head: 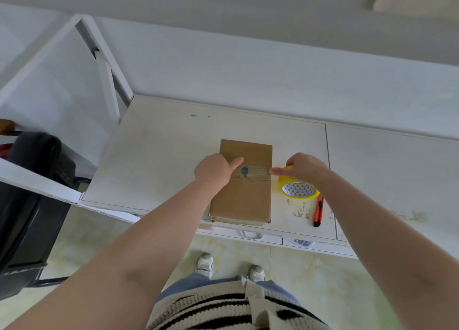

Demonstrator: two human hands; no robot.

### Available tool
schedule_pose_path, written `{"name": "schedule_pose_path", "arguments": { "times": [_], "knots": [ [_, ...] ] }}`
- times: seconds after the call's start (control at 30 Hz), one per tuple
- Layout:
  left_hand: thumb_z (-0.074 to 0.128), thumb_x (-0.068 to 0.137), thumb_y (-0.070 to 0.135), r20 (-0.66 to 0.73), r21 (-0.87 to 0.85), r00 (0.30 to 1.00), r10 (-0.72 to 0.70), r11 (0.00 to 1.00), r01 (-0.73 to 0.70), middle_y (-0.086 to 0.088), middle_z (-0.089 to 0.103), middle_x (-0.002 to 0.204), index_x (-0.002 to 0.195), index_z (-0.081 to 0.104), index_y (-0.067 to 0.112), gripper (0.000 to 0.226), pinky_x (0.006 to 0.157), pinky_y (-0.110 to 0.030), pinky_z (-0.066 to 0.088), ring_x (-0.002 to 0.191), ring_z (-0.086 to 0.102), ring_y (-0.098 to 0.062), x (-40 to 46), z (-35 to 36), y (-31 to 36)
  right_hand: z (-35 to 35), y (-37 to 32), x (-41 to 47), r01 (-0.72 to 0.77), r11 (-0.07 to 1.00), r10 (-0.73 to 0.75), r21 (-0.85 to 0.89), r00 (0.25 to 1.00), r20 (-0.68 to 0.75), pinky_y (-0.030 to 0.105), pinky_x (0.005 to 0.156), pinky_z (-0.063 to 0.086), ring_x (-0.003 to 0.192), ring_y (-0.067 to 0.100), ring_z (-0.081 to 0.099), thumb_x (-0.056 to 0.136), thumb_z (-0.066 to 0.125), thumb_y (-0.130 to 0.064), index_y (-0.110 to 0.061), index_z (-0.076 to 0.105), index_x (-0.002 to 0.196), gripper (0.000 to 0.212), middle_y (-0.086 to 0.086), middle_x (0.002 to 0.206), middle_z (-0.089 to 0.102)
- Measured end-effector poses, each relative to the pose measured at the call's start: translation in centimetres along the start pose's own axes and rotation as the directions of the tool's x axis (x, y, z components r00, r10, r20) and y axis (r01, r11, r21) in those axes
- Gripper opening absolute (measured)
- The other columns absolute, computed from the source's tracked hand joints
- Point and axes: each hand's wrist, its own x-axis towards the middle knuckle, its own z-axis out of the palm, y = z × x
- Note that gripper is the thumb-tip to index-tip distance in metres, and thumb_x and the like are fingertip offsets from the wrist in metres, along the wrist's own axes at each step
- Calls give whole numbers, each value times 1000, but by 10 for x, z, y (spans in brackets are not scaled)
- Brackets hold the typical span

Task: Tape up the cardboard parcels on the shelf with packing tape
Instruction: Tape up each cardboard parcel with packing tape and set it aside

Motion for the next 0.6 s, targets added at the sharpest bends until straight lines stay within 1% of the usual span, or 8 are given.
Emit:
{"name": "schedule_pose_path", "arguments": {
  "times": [0.1,0.17,0.23,0.3,0.37,0.43,0.53,0.6],
  "knots": [
    [33,86,78,-22,-94,1000,-7,996,5,-2,56,65,71,51,12,70,55,-29,44,56,54,-19,3,5,-10,-1,-2,-5,29,998,-29,59,1000,-11,29,63,41,66,15,58,71,54,-83,-14,60,73,70,-1,66,59],
    [37,88,75,-7,-291,1000,14,957,-16,-1,59,76,84,56,12,66,65,-32,46,70,58,-21,4,12,-24,-9,-4,-11,88,986,-84,143,996,-31,30,60,39,60,16,52,70,56,-82,-9,60,70,73,-1,60,52],
    [43,91,67,49,-537,996,79,843,-40,-1,64,86,96,61,10,60,74,-34,47,84,63,-23,1,18,-35,-28,-6,-21,166,979,-164,117,986,-24,30,59,37,59,17,50,75,61,-74,-4,64,74,70,3,62,51],
    [47,94,60,121,-742,984,131,670,2,-5,70,97,102,65,8,55,83,-36,52,94,67,-25,-5,22,-38,-50,-16,-32,229,972,-229,48,973,7,31,57,37,58,18,49,80,63,-62,-1,64,74,62,6,64,50],
    [49,95,57,200,-831,968,153,550,85,-9,70,110,111,65,8,53,94,-38,52,103,66,-25,-6,31,-36,-62,-31,-41,245,968,-247,-57,969,-19,31,55,33,55,20,42,82,64,-55,-4,51,62,56,5,60,42],
    [52,92,61,273,-854,956,104,483,192,-11,65,122,125,58,8,63,99,-43,50,108,63,-26,-7,35,-31,-62,-51,-45,210,965,-225,-159,971,-85,28,53,31,51,20,39,83,63,-50,-11,40,58,52,1,55,37],
    [54,90,64,277,-798,960,-48,545,257,-17,52,138,142,40,6,79,104,-46,46,119,56,-34,-8,32,-27,-56,-74,-45,135,963,-170,-235,976,-138,26,51,30,52,16,44,85,63,-48,-15,41,60,47,-2,57,43],
    [51,96,55,146,-729,978,-147,653,207,-20,40,145,146,31,5,73,103,-43,42,126,50,-39,-13,20,-23,-56,-86,-46,124,959,-162,-255,977,-136,25,51,31,54,16,46,85,64,-47,-15,43,60,45,-3,58,46]
  ]
}}
